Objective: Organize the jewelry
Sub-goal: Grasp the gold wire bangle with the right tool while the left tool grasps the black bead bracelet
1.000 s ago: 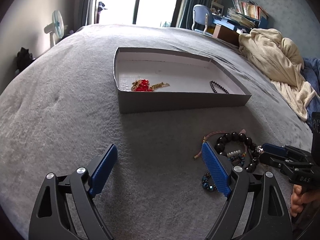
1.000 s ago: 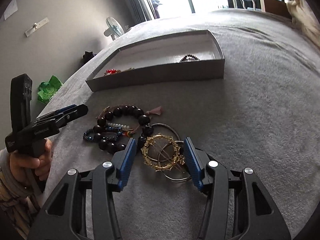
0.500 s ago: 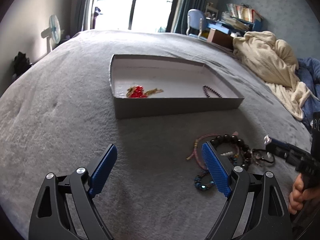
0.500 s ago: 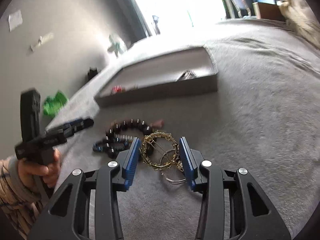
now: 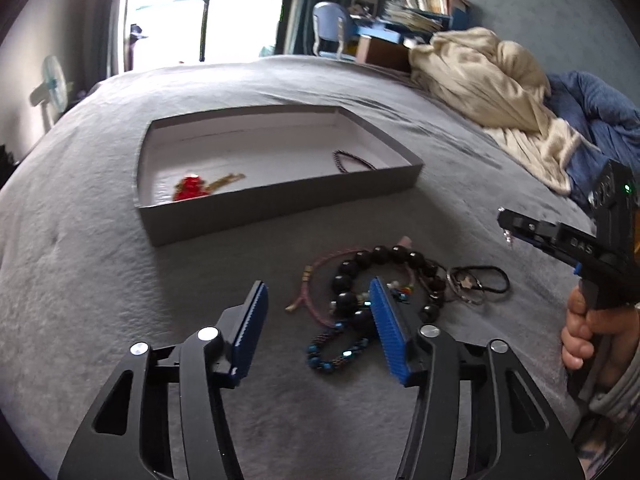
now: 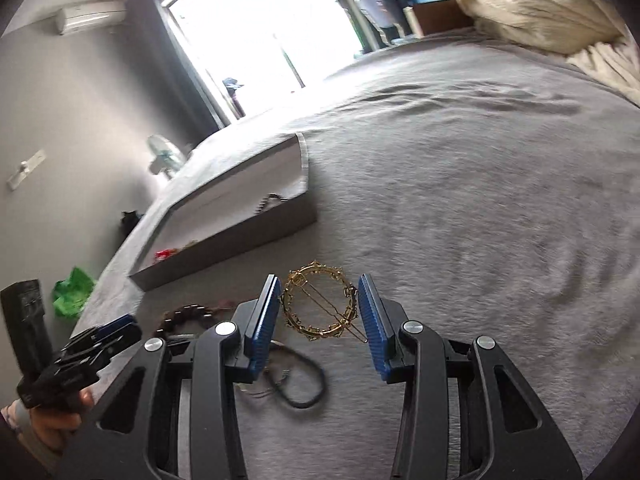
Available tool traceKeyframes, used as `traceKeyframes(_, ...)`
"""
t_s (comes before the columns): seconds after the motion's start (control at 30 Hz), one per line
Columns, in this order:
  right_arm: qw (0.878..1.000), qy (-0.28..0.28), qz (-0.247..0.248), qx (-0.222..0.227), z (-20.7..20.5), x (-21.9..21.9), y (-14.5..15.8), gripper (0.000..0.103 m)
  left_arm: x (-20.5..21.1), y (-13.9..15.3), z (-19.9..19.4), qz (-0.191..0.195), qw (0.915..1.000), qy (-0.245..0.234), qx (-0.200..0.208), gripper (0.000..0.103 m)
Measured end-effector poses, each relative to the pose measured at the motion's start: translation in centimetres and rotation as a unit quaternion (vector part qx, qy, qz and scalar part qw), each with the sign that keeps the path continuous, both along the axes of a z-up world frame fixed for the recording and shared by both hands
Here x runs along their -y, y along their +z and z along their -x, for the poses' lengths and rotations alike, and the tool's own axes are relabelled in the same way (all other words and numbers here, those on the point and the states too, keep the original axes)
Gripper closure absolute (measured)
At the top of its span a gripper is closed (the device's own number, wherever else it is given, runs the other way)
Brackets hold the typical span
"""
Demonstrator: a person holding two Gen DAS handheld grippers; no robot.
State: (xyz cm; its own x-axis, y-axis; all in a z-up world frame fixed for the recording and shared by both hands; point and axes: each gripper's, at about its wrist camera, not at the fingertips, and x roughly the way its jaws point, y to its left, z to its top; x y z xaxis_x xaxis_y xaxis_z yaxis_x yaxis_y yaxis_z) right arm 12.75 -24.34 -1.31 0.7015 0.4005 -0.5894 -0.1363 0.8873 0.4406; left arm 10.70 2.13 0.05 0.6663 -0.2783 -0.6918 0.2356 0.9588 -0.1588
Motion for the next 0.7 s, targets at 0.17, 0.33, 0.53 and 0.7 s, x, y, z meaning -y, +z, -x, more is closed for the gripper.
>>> traceKeyframes(0.17,1.000,0.005,-0.001,-0.004,-0.2,-0.3,-0.4,0.063,1.3,-0.5,-0.7,-0.012,0.9995,-0.025,-0.013,0.058)
traceKeyframes(0.33,1.000,0.015,0.000,-0.006,-0.3,-0.6,-0.6,0.063,2.0,-1.3,-1.5,-0.022,0.9986,-0.036,-0.034,0.071)
traceKeyframes(0.53,1.000,0.020,0.000,-0.007,-0.3,-0.8,-0.6,0.063,2.5,-2.1,-2.9,-0.023,0.9969,-0.041,-0.064,0.072)
traceKeyframes(0.7,1.000,0.022,0.000,-0.006,-0.3,-0.9,-0.6,0.063,2.6,-2.0,-3.0,-0.023,0.9971,-0.038,-0.062,0.085)
